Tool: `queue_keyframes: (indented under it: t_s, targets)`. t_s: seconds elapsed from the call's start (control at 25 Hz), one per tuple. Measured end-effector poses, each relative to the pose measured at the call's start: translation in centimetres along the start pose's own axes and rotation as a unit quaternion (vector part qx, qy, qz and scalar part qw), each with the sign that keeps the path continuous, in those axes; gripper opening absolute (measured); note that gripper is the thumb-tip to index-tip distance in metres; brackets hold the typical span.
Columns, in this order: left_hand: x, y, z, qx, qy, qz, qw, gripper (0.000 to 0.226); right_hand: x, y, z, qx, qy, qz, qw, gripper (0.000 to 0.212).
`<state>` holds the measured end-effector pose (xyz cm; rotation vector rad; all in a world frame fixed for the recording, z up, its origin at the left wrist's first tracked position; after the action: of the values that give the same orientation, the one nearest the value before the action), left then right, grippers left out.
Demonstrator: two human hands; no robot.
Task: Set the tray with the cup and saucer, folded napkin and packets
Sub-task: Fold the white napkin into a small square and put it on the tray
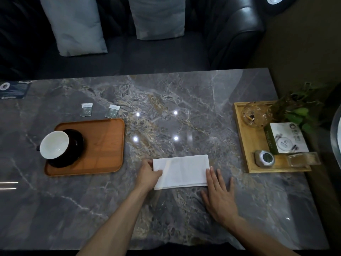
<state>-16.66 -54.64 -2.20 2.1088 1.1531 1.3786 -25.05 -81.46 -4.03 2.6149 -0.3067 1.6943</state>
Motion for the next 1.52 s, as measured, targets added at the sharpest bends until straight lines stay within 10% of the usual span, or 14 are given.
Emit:
queue_keyframes:
  t_s: [0.76, 1.52]
  targets:
    - [1.2, 4.5, -4.4, -0.136, 0.081, -0.089, 0.983, 0.032, -0.1, -0.6, -1.4, 0.127, 0.004, -0.022, 0.992, 0.072]
    - [-9.5, 10.0, -4.1, -0.180, -0.039, 0.183, 0.966, 0.046, 0.3, -0.3, -1.4, 0.156, 0.040, 0.014, 0.987, 0.065]
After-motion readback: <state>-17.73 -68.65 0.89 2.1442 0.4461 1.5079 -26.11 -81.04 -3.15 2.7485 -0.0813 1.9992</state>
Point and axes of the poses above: each hand's wrist, its own z-axis towards the middle knuckle, its own x-axis out of the back of the hand, y = z × x, the point moved 7 cm from there along z, towards the middle knuckle, and after that the axes turned 12 degrees about -x, right-handed, at the moved point
